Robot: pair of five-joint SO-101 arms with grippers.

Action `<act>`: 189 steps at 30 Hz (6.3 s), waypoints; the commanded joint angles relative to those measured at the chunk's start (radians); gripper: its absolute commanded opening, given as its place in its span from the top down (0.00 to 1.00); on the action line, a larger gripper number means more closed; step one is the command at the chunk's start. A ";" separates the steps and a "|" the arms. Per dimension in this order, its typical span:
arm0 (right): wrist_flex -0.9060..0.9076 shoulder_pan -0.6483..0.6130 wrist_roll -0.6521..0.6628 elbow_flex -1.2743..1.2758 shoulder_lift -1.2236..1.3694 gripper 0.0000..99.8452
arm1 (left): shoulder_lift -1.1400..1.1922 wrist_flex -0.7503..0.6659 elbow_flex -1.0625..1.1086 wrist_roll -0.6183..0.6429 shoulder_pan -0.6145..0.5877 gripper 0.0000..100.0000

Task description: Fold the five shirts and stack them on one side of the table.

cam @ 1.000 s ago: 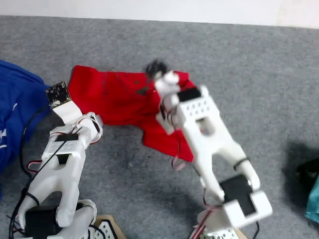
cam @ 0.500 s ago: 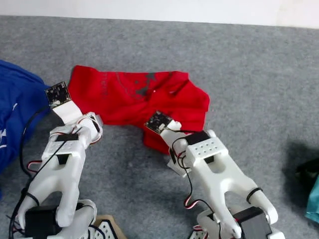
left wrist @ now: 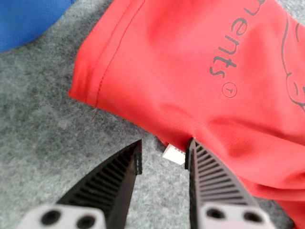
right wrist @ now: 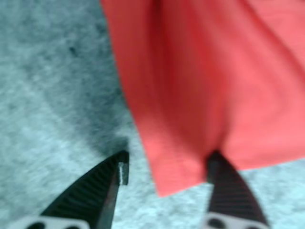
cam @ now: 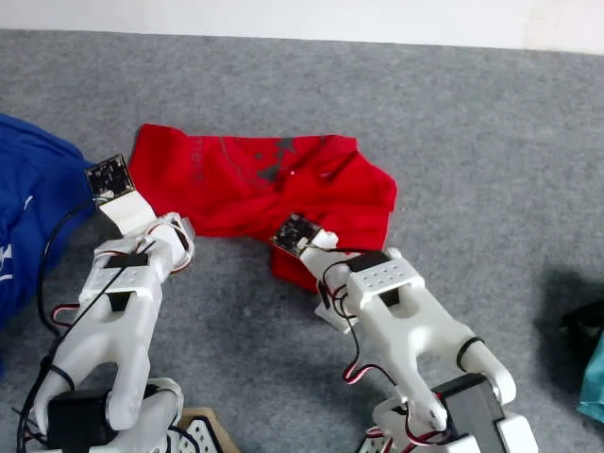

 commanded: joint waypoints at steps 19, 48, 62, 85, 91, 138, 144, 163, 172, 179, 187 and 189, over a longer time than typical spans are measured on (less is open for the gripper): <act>0.110 0.171 -0.100 -0.275 0.010 0.99 | -0.035 -0.015 -0.001 0.006 0.018 0.83; 0.271 0.209 -0.192 -1.207 0.561 0.99 | -0.035 -0.015 -0.001 0.006 0.018 0.83; 0.302 0.216 -0.192 -1.517 0.786 0.77 | -0.035 -0.015 -0.001 0.006 0.018 0.83; 0.872 0.206 -0.232 -1.377 0.418 0.99 | -0.035 -0.015 -0.001 0.006 0.018 0.83; 0.466 0.137 -0.241 -0.757 0.077 0.99 | -0.035 -0.015 -0.001 0.006 0.018 0.83; 0.145 0.094 -0.394 -1.152 0.486 0.99 | -0.042 -0.015 -0.004 0.006 0.010 0.83; 0.254 0.081 -0.509 -0.840 0.140 0.99 | -0.048 -0.014 -0.038 0.012 -0.054 0.83; -0.114 -0.015 -0.473 0.091 -0.493 0.99 | 0.074 0.222 -0.315 0.029 -0.226 0.83; -0.117 -0.015 -0.471 0.093 -0.493 0.99 | 0.378 0.331 -0.552 0.115 -0.219 0.64; -0.119 -0.015 -0.471 0.093 -0.493 0.99 | 0.559 0.370 -0.717 0.126 -0.222 0.62; -0.139 -0.012 -0.473 0.094 -0.492 0.99 | 0.717 0.371 -0.829 0.121 -0.228 0.70; -0.139 -0.012 -0.473 0.094 -0.492 0.99 | 0.707 0.373 -0.823 0.121 -0.226 0.75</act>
